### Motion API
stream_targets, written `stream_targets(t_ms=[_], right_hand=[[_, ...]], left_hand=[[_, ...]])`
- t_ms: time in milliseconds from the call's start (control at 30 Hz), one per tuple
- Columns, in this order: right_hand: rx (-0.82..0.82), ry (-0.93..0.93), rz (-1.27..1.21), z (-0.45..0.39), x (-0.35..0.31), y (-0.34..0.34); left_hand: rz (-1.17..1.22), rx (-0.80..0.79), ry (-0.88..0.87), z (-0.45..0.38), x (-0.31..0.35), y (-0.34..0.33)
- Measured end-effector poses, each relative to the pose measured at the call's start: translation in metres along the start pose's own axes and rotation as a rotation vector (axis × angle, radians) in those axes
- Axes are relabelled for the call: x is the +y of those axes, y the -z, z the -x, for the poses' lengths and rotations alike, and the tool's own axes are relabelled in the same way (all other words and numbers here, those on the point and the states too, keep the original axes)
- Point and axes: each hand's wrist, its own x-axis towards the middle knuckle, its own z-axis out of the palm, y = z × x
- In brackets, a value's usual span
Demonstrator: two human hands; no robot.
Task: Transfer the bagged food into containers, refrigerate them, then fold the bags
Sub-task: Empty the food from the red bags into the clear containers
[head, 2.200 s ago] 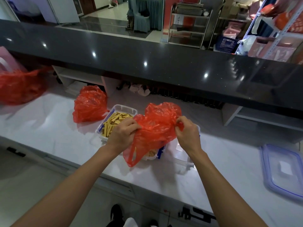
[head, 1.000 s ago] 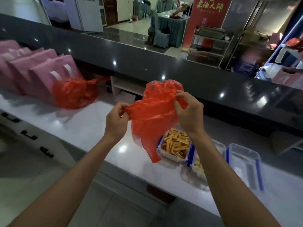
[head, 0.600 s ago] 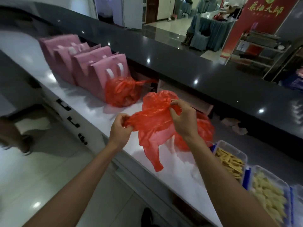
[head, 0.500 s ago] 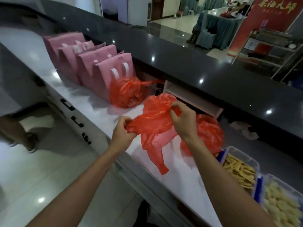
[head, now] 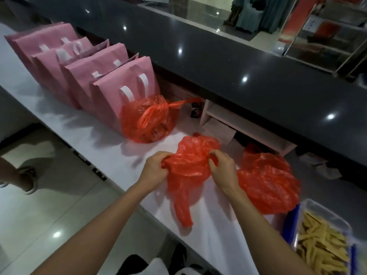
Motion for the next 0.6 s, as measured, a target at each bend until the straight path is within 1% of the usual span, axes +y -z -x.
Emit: stream_targets(t_ms=[100, 167, 267, 367, 500, 600], right_hand=[[-0.036, -0.061, 0.026, -0.004, 0.003, -0.011], [-0.02, -0.117, 0.013, -0.006, -0.001, -0.016], [0.047, -0.201, -0.023, -0.006, -0.016, -0.017], [0.144, -0.223, -0.007, -0.007, -0.035, -0.016], [0.27, -0.214, 0.004, -0.013, -0.063, -0.016], [0.301, -0.19, 0.03, -0.026, -0.088, -0.021]], left_hand=[[-0.003, -0.067, -0.002, -0.022, -0.007, 0.003], [-0.013, -0.117, -0.029, -0.034, -0.014, 0.007], [-0.026, -0.198, -0.071, -0.05, -0.023, 0.019], [-0.033, -0.272, -0.115, -0.063, -0.023, 0.037], [-0.027, -0.313, -0.349, -0.077, -0.017, 0.063], [-0.021, -0.278, -0.55, -0.089, -0.006, 0.084]])
